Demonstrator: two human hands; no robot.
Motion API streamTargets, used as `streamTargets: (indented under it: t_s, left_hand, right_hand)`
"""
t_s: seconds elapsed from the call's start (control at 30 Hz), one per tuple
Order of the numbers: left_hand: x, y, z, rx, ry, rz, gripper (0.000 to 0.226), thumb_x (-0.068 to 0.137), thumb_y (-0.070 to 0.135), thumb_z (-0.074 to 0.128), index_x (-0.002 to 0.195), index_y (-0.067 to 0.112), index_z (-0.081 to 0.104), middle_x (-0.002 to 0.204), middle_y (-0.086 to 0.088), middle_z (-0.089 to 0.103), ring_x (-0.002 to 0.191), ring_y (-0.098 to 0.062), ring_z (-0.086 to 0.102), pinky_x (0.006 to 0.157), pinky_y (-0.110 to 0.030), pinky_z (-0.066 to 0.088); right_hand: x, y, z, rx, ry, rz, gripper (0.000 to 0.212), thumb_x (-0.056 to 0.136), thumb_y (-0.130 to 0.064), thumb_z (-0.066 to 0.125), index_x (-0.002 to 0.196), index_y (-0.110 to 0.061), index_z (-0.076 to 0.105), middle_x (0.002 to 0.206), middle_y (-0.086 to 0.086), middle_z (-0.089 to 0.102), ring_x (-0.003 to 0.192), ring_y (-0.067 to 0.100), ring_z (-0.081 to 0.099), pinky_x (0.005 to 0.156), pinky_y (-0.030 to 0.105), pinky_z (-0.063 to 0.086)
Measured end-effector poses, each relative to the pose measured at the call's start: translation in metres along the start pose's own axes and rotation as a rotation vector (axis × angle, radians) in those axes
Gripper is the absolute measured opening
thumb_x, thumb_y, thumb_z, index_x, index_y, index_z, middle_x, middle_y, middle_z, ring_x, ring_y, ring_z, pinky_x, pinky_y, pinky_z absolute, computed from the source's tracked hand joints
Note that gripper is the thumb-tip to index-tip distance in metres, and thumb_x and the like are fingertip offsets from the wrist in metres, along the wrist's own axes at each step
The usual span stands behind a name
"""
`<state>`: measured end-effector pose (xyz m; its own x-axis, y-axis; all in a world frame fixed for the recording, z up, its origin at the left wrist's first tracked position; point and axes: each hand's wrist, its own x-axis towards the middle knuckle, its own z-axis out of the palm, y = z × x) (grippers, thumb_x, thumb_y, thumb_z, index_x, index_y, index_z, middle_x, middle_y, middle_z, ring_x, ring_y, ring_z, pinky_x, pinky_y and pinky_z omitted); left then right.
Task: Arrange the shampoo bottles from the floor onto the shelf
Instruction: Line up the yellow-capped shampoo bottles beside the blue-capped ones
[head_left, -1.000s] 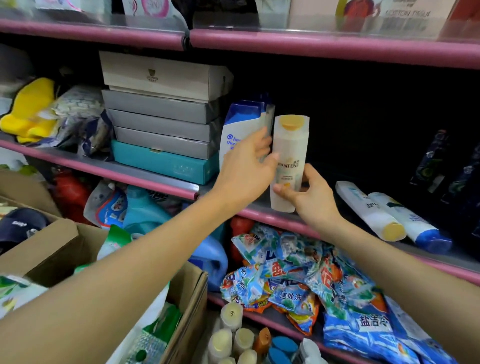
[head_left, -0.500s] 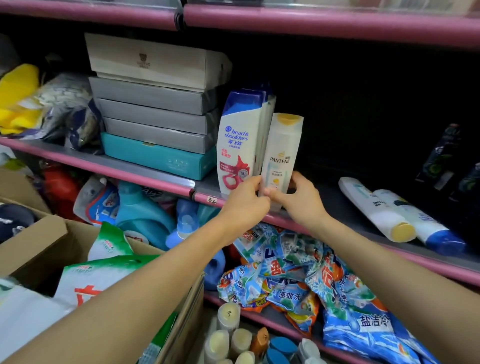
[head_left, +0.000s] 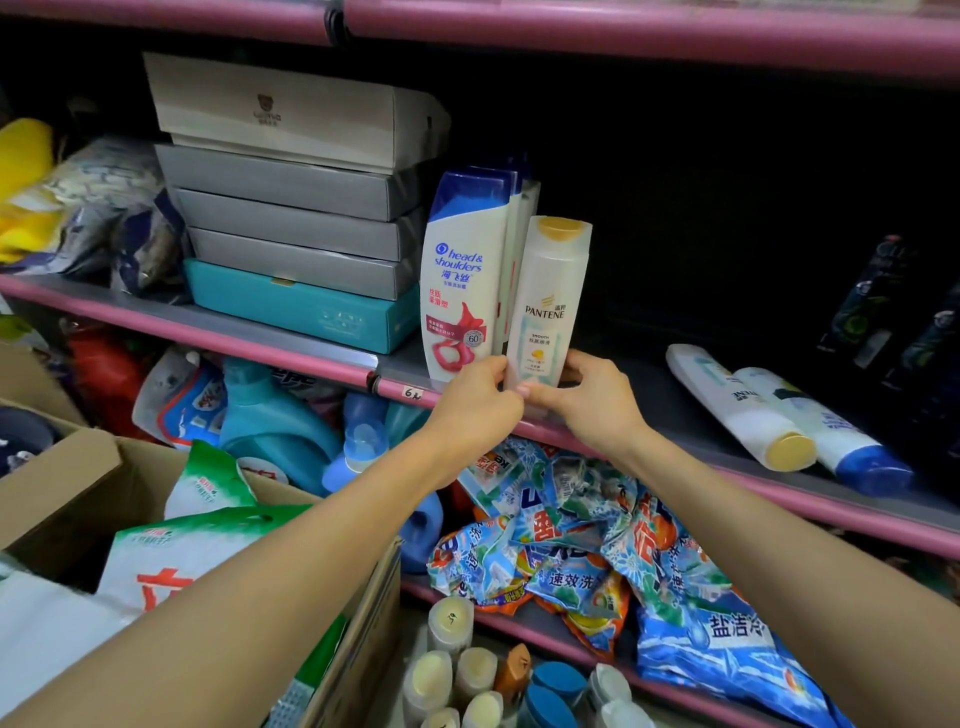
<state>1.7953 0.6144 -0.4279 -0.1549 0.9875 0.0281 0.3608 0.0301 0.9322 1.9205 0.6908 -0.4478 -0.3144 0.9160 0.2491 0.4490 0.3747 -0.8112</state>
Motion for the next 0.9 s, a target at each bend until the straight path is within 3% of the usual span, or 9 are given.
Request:
streamTargets:
  t_s: [0.33, 0.47, 0.6, 0.67, 0.77, 0.9]
  left_hand:
    - [-0.002, -0.003, -0.002, -0.011, -0.006, 0.038, 0.059, 0.082, -0.01, 0.04, 0.133, 0.015, 0.053, 0.132, 0.001, 0.059, 0.123, -0.014, 0.052, 0.107, -0.038, 0.042]
    - [-0.012, 0.0, 0.003, -0.009, 0.163, 0.029, 0.05, 0.086, -0.004, 0.043, 0.131, 0.013, 0.053, 0.123, 0.006, 0.06, 0.116, -0.011, 0.053, 0.096, -0.025, 0.043]
    - [-0.03, 0.008, 0.012, -0.028, 0.215, 0.018, 0.046, 0.089, 0.0, 0.045, 0.131, 0.016, 0.054, 0.127, 0.002, 0.06, 0.111, -0.009, 0.054, 0.097, -0.025, 0.042]
    - [-0.038, 0.015, 0.019, -0.048, 0.196, 0.023, 0.041, 0.091, 0.001, 0.046, 0.126, 0.017, 0.058, 0.121, 0.003, 0.063, 0.105, -0.009, 0.055, 0.099, -0.028, 0.045]
    - [-0.046, 0.025, 0.031, -0.072, 0.179, 0.019, 0.034, 0.092, 0.002, 0.046, 0.116, 0.019, 0.063, 0.106, 0.007, 0.064, 0.101, -0.01, 0.058, 0.1, -0.033, 0.047]
    - [-0.057, 0.035, 0.045, -0.086, 0.131, 0.036, 0.03, 0.092, 0.004, 0.046, 0.099, 0.026, 0.065, 0.091, 0.015, 0.065, 0.092, -0.004, 0.061, 0.093, -0.03, 0.05]
  right_hand:
    - [-0.003, -0.005, 0.002, -0.031, -0.012, 0.036, 0.048, 0.075, -0.03, 0.079, 0.119, -0.017, 0.065, 0.113, -0.002, 0.071, 0.097, 0.01, 0.067, 0.084, 0.028, 0.055]
    - [-0.01, -0.01, -0.006, -0.055, 0.01, 0.053, 0.052, 0.077, -0.033, 0.077, 0.122, -0.013, 0.059, 0.115, -0.001, 0.066, 0.102, 0.012, 0.063, 0.072, 0.015, 0.048]
    - [-0.025, -0.004, -0.051, -0.545, 0.315, -0.012, 0.052, 0.082, -0.038, 0.067, 0.128, -0.017, 0.053, 0.126, 0.013, 0.052, 0.117, 0.029, 0.047, 0.094, 0.038, 0.042]
    - [-0.032, 0.002, -0.083, -0.787, 0.397, 0.045, 0.057, 0.079, -0.037, 0.069, 0.129, -0.016, 0.05, 0.129, 0.02, 0.044, 0.118, 0.04, 0.041, 0.096, 0.045, 0.038]
    - [-0.043, 0.013, -0.12, -0.921, 0.245, 0.282, 0.071, 0.075, -0.037, 0.072, 0.133, -0.013, 0.039, 0.131, 0.023, 0.04, 0.118, 0.045, 0.043, 0.094, 0.049, 0.04]
    - [-0.052, 0.025, -0.135, -0.762, 0.06, 0.382, 0.068, 0.082, -0.038, 0.067, 0.133, -0.007, 0.035, 0.126, 0.024, 0.054, 0.112, 0.041, 0.055, 0.087, 0.04, 0.045]
